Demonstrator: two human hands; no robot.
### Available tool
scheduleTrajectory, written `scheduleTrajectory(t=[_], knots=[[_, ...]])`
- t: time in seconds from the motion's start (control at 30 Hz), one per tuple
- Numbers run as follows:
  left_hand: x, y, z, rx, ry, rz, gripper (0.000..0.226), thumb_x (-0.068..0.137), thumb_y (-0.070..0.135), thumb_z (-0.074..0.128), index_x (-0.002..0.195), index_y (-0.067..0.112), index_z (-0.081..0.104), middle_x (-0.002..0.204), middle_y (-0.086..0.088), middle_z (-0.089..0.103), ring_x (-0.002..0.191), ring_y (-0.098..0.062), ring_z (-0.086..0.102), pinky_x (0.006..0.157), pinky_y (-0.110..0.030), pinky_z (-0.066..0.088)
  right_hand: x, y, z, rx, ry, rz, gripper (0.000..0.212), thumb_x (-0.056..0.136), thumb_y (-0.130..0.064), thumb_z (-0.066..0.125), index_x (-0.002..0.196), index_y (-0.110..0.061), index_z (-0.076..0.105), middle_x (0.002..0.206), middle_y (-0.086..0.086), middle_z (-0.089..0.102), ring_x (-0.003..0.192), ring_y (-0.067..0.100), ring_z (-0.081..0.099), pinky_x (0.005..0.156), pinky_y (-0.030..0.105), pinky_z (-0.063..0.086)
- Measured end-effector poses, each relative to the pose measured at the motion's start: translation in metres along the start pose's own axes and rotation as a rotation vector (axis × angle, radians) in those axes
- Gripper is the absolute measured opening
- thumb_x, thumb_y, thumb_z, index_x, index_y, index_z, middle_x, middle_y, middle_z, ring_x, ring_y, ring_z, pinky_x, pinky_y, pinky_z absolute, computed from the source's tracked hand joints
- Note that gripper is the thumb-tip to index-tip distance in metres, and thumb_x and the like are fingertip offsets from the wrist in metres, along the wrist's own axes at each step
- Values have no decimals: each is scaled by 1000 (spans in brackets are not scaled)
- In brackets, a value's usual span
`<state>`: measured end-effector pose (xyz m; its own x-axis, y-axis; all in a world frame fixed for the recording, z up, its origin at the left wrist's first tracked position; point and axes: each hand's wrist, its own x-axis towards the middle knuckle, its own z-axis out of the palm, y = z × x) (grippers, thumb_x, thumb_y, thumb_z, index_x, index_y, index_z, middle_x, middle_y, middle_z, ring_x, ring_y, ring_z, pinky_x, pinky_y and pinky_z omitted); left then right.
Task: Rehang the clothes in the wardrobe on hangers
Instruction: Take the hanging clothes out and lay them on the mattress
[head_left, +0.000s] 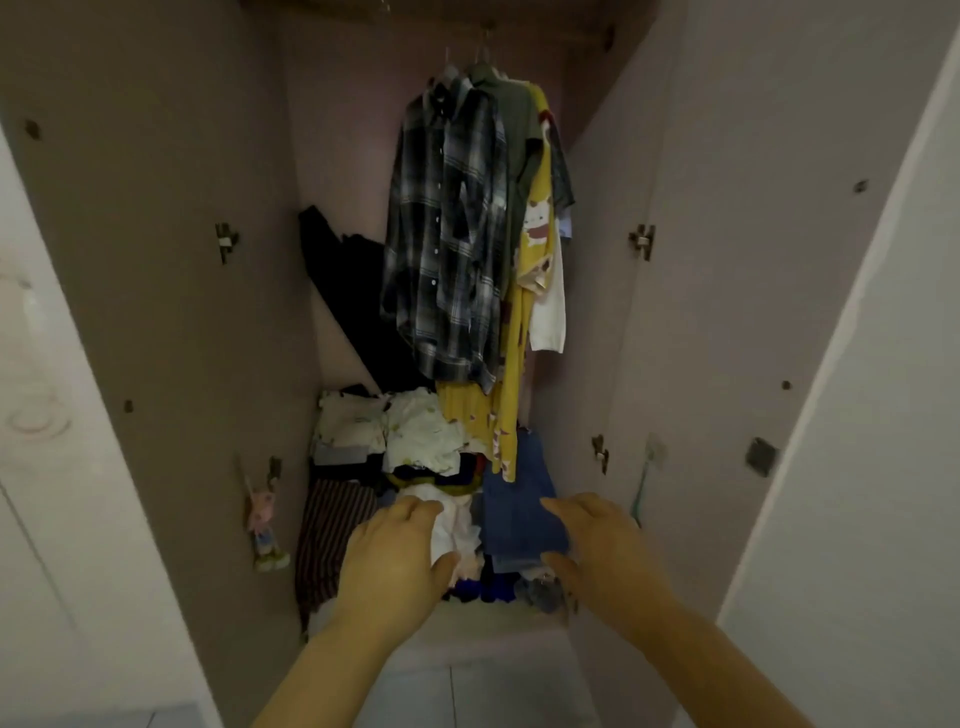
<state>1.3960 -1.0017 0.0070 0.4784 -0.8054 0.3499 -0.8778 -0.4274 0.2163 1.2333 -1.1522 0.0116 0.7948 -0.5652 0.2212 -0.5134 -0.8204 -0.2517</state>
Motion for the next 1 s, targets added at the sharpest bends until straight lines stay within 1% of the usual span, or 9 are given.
scheduleTrajectory(t=[0.13, 0.23, 0.33, 0.4, 0.53, 0.67, 0.73, 0.83, 1.0], knots=[[91, -32, 8, -37, 52, -25, 53, 93, 49, 44, 141, 31, 29, 144, 12, 34, 127, -6, 35, 102, -18, 28, 100, 11, -2, -47, 34, -36, 55, 93, -40, 50, 144, -32, 29, 138, -7, 39, 122, 13, 40, 94, 16, 30], [154, -49, 11, -54, 76, -25, 55, 92, 49, 45, 141, 29, 30, 143, 11, 35, 127, -7, 37, 103, -20, 29, 167, 18, -7, -72, 77, -85, 54, 93, -40, 50, 143, -33, 29, 132, -7, 45, 117, 11, 43, 88, 11, 27], [212, -64, 17, -81, 108, -47, 55, 92, 49, 47, 141, 29, 31, 142, 11, 36, 125, -7, 38, 101, -20, 31, 228, 27, -15, -67, 98, -134, 50, 94, -38, 50, 141, -32, 35, 125, -6, 47, 111, 10, 45, 82, 9, 26], [248, -72, 21, -89, 124, -61, 56, 91, 48, 48, 141, 29, 31, 142, 11, 37, 125, -7, 38, 101, -20, 30, 267, 33, -20, -41, 113, -170, 49, 94, -34, 52, 140, -30, 37, 126, -5, 47, 112, 11, 45, 86, 10, 29], [323, -90, 24, -63, 205, -88, 56, 91, 48, 48, 141, 30, 30, 142, 12, 36, 126, -8, 36, 101, -21, 28, 357, 42, -32, 21, 207, -266, 59, 90, -28, 59, 143, -27, 33, 129, -3, 47, 115, 11, 43, 95, 17, 34], [396, -99, 12, -74, 283, -135, 57, 90, 48, 50, 141, 31, 31, 138, 11, 39, 124, -8, 38, 100, -23, 33, 442, 50, -50, 54, 275, -322, 65, 90, -30, 59, 146, -32, 25, 133, -6, 41, 120, 12, 41, 100, 23, 37], [431, -101, 3, -77, 315, -147, 59, 89, 49, 51, 141, 31, 31, 140, 10, 38, 125, -9, 38, 101, -25, 34, 480, 51, -61, 51, 302, -377, 66, 91, -31, 57, 147, -35, 21, 133, -7, 39, 121, 13, 40, 100, 26, 38], [479, -107, -9, -60, 383, -143, 60, 89, 49, 52, 142, 31, 31, 140, 10, 39, 124, -10, 40, 100, -25, 34, 535, 45, -80, 9, 372, -479, 66, 92, -30, 56, 147, -34, 21, 133, -7, 38, 122, 15, 39, 100, 28, 39], [556, -123, -31, -102, 487, -111, 60, 87, 45, 56, 140, 28, 35, 139, 7, 41, 124, -13, 42, 100, -31, 39, 615, 31, -116, -63, 483, -586, 65, 91, -28, 56, 147, -31, 23, 133, -4, 38, 121, 16, 38, 101, 26, 34]])
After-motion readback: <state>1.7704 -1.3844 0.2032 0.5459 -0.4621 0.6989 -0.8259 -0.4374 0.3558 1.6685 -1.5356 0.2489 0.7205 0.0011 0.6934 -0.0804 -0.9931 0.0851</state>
